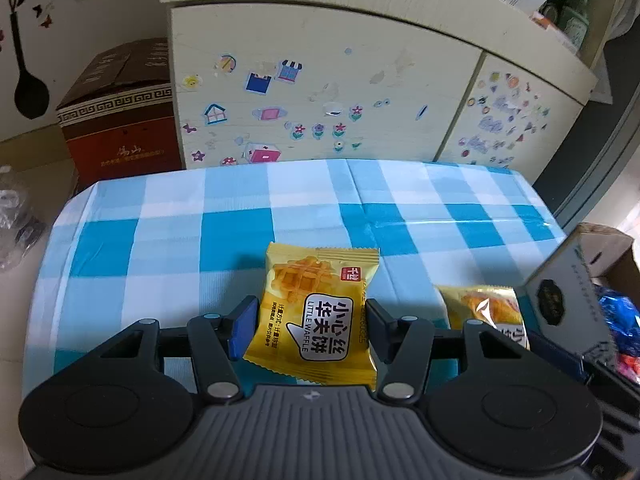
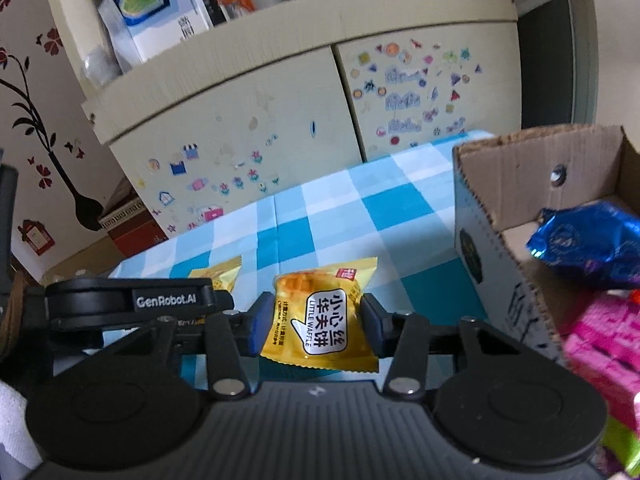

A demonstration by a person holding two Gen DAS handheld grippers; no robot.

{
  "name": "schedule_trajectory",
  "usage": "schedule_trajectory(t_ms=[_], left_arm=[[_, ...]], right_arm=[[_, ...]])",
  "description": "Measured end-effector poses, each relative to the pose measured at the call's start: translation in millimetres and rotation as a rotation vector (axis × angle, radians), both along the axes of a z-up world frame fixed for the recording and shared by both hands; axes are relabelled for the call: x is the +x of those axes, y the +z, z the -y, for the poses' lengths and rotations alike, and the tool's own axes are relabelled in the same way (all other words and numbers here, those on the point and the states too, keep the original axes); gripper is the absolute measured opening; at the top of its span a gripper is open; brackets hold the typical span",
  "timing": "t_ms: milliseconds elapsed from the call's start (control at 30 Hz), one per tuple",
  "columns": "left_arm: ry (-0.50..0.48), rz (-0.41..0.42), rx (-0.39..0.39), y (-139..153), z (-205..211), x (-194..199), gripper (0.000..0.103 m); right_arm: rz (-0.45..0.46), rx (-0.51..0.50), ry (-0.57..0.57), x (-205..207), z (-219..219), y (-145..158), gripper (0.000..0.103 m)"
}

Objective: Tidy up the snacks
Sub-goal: 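Grasp a yellow waffle bag with the left gripper while the right gripper grasps the other, then lift both yellow waffle bags and carry them over the box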

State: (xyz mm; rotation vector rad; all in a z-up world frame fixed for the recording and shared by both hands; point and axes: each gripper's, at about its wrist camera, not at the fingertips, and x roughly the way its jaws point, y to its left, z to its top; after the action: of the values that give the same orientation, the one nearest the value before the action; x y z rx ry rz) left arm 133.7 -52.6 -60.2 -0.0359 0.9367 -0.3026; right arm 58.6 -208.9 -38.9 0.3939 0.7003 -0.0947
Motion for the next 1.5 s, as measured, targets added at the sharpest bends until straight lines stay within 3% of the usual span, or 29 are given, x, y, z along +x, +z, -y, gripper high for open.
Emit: schedule_trajectory(t_ms=[767, 1500], left_arm=[[-0.01, 0.074, -0.018, 41.9, 9.0, -113.0, 0.062], [0.055, 0.084, 0.02, 67.5, 6.3, -158.4, 0.062]], right_arm=[[0.071, -0.092, 0.043, -83.7, 13.5, 55.9, 0.047], [0.115, -0.07, 0.066, -125.7, 19.7, 75.3, 0.047]])
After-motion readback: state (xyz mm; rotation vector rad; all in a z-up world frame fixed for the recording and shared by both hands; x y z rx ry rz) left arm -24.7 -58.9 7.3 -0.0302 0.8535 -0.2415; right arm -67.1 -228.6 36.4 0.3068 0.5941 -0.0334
